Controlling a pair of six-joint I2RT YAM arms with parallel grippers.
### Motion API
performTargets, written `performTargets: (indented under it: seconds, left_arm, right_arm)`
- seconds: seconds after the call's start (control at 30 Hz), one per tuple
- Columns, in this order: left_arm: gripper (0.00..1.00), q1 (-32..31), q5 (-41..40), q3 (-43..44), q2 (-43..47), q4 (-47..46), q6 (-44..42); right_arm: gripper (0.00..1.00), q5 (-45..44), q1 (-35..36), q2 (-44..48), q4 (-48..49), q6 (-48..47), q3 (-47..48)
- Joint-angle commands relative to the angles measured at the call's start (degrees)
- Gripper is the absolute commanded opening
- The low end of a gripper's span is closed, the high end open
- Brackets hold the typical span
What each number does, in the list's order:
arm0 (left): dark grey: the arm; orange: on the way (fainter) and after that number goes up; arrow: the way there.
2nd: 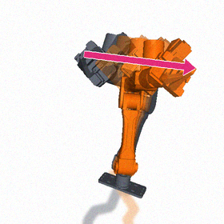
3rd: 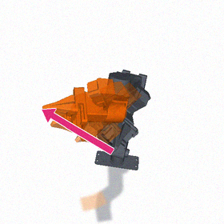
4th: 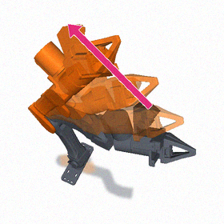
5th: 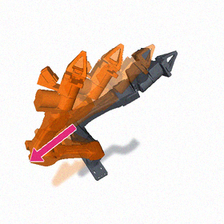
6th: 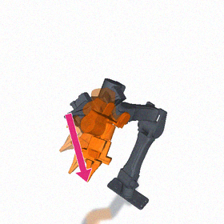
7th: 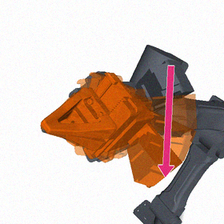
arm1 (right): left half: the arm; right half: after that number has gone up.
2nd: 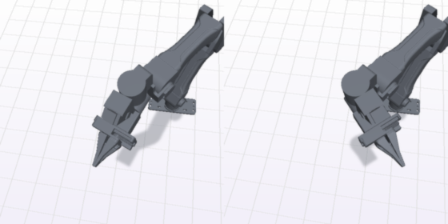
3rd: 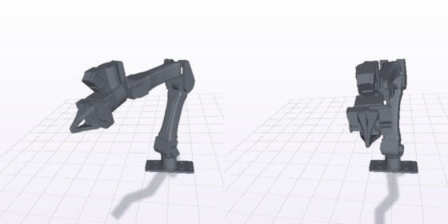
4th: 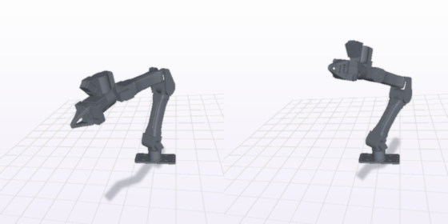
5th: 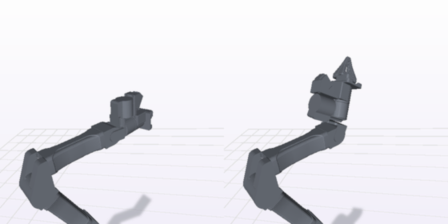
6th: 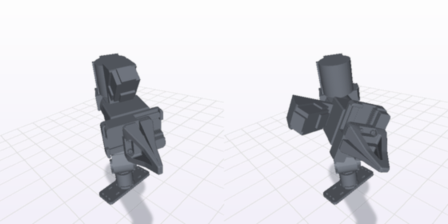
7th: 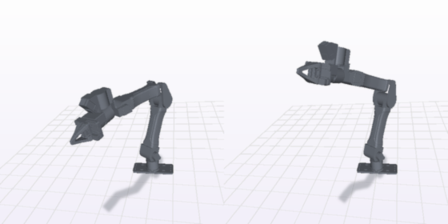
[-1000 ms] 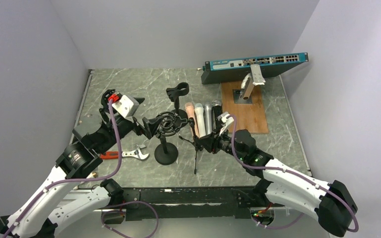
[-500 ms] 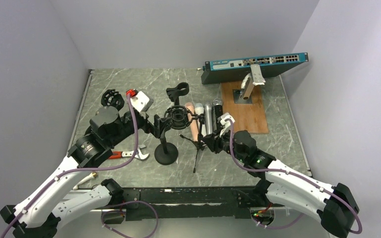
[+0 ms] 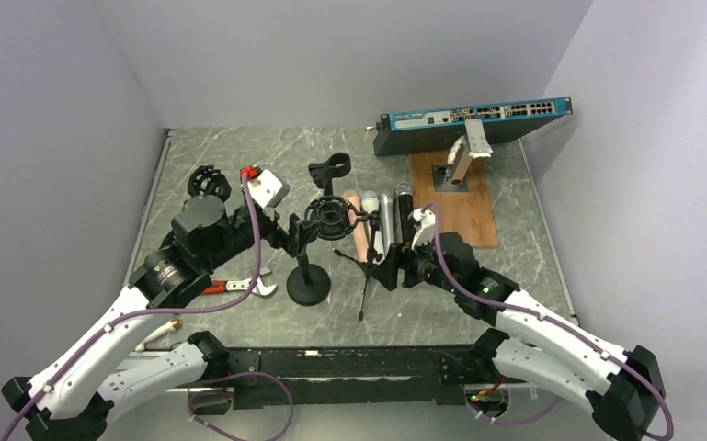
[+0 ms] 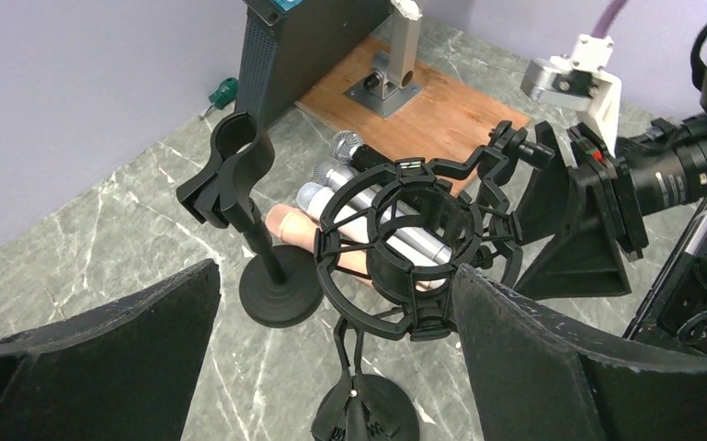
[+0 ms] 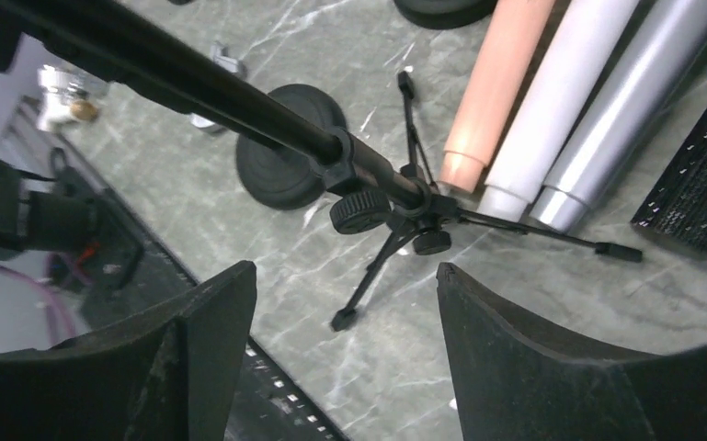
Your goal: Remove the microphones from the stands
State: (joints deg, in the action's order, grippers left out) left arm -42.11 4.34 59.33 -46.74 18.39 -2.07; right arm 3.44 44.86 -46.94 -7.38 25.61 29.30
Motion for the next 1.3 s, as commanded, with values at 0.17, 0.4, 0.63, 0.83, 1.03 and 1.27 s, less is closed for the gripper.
performTargets:
  seconds: [0.17, 0.4, 0.63, 0.83, 1.03, 1.27]
  left_arm:
    - [0.99, -0.4, 1.4, 2.4, 0.4, -1.1, 1.1]
    - [0.99, -0.6, 1.3, 2.5, 0.6, -0.9, 1.0]
    - [0.99, -1.1, 1.0, 2.4, 0.9, -1.0, 1.0]
    - [0.99, -1.1, 1.8, 2.8, 0.5, -0.8, 1.2]
    - [0.99, -1.2, 1.3, 2.9, 0.3, -0.4, 0.8]
    - [0.99, -1.1, 1.6, 2.8, 0.5, -0.5, 0.8]
  right_arm:
    - [0.77, 30.1, -15.0, -4.3, -2.8, 13.7, 6.1]
    - [0.72, 33.8, -16.2, -10.6, -3.6, 12.8, 10.2]
    - [0.62, 34.5, -18.3, -13.3, -1.8, 10.0, 9.8]
    - [0.58, 36.9, -20.0, -15.9, 2.3, 8.3, 9.1]
    - [0.43, 43.1, -20.7, -19.4, 6.7, 6.3, 9.1]
    - [0.32, 44.4, -20.8, -21.1, 7.1, 3.9, 9.0]
